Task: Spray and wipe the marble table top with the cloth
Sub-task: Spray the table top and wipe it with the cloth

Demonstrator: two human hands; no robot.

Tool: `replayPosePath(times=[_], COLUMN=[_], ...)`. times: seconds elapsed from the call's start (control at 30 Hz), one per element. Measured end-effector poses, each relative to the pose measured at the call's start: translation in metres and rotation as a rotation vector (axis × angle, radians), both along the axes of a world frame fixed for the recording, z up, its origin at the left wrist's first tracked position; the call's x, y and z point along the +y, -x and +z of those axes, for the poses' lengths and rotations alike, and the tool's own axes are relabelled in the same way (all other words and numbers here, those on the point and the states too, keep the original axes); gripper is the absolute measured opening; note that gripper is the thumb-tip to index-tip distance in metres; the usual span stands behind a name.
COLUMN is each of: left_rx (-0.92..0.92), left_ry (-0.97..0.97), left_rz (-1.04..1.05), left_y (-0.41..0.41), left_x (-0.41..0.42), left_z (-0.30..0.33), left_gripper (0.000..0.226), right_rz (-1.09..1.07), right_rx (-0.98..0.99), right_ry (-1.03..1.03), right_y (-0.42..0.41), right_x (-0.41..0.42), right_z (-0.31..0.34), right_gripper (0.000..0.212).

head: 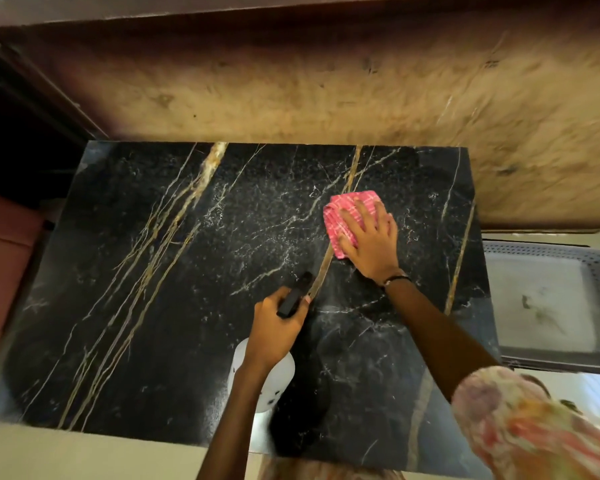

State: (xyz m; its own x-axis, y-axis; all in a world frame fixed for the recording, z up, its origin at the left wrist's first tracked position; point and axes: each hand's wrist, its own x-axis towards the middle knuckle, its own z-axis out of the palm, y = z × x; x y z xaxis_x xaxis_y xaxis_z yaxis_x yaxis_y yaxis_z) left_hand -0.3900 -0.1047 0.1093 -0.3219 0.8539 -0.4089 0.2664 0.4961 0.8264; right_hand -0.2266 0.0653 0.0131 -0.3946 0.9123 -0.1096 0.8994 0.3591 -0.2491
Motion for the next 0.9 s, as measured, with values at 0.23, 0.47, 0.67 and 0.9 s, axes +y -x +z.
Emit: replayPosePath(times=[0.23, 0.47, 0.67, 0.9], left_rx=[-0.005, -0.046, -0.033, 0.009], left_ry=[-0.002, -0.001, 0.007, 0.017], left_rz=[0.011, 0.032, 0.029, -0.014], left_y=[0.003, 0.008, 0.009, 0.001], left_x=[-0.007, -0.017, -0.033, -0.057], left_z=[-0.003, 0.002, 0.003, -0.001], left_gripper=[0.015, 0.02, 0.019, 0.019], right_rz=[0.376, 0.27, -0.06, 0.305], right_rx=[0.07, -0.052, -0.027, 0.044], right_ry=[-0.078, -0.051, 0.01, -0.085], right_y=[0.034, -0.078, -0.006, 0.009], right_x=[-0.093, -0.109, -0.069, -0.16], right_z=[-0.006, -0.004, 0.001, -0.006], right_gripper=[0.054, 0.057, 0.062, 0.054])
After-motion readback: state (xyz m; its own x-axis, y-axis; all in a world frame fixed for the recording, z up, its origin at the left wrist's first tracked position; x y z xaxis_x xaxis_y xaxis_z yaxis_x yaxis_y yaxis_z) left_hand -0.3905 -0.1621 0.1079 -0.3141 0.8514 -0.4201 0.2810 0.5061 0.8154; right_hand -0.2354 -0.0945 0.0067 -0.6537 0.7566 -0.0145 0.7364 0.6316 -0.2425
